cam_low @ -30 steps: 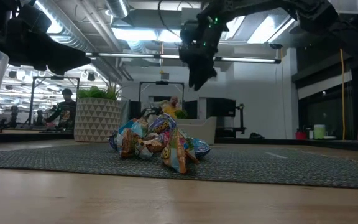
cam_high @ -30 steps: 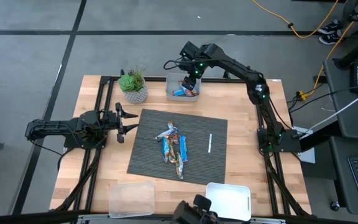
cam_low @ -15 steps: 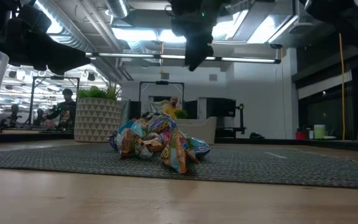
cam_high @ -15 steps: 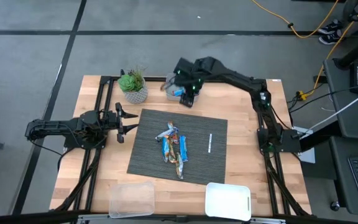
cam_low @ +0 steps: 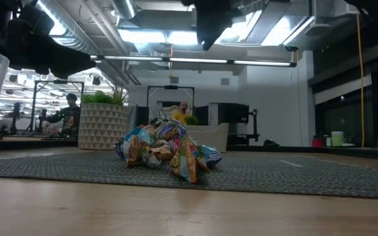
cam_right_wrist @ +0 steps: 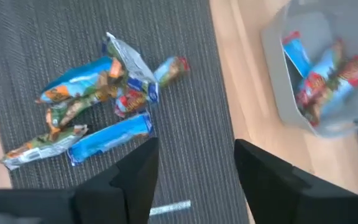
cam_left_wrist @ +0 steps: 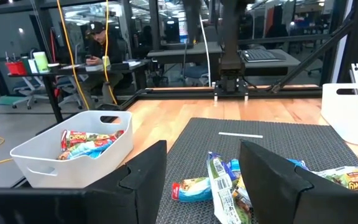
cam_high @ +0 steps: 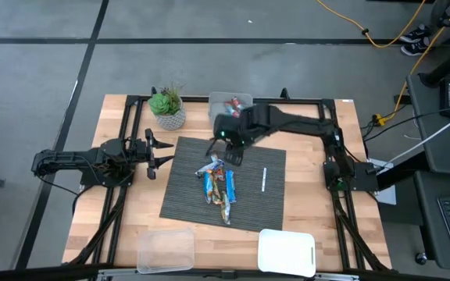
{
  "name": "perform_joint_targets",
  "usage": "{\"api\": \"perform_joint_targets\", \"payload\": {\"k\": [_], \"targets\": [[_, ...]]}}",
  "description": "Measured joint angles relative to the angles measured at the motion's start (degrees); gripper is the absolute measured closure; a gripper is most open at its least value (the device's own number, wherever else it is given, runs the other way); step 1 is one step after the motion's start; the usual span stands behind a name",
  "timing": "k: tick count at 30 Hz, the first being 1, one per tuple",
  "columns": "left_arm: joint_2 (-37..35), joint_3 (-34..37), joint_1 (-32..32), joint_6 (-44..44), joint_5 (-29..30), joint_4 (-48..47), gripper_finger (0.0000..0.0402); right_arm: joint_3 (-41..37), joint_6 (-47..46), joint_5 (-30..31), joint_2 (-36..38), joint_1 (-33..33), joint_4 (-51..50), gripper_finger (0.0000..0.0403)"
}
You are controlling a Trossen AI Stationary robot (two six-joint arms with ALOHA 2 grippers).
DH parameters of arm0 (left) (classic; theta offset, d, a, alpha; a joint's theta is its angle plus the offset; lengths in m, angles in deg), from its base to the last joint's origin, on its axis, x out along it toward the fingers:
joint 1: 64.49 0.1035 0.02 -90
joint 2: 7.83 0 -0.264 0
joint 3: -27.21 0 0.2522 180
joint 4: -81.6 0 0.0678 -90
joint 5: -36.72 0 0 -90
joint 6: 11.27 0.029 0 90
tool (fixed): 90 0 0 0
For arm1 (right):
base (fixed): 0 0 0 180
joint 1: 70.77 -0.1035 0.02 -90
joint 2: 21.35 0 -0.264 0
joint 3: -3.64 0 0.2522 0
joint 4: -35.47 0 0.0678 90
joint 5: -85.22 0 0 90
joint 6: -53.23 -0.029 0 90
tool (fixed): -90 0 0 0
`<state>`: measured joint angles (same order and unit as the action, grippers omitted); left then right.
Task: Pick and place Granola Bars by type
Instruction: Put the blue granola bar into the white bin
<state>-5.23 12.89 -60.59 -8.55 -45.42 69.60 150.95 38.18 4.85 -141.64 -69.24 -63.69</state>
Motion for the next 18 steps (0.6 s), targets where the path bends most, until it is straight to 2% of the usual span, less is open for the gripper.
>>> {"api": "perform_joint_targets", "payload": {"k": [6,18], "targets": [[0.00,-0.01,0.00,0.00,-0.02,0.00,0.0212,0.00,-10.20,6.39,0.08,-6.54,-1.43,0.0192],[0.01,-0.01,0.00,0.00,-0.02,0.00,0.0212,0.02,-28.46,11.34,-0.14,-12.89,-1.50,0.0192]]}}
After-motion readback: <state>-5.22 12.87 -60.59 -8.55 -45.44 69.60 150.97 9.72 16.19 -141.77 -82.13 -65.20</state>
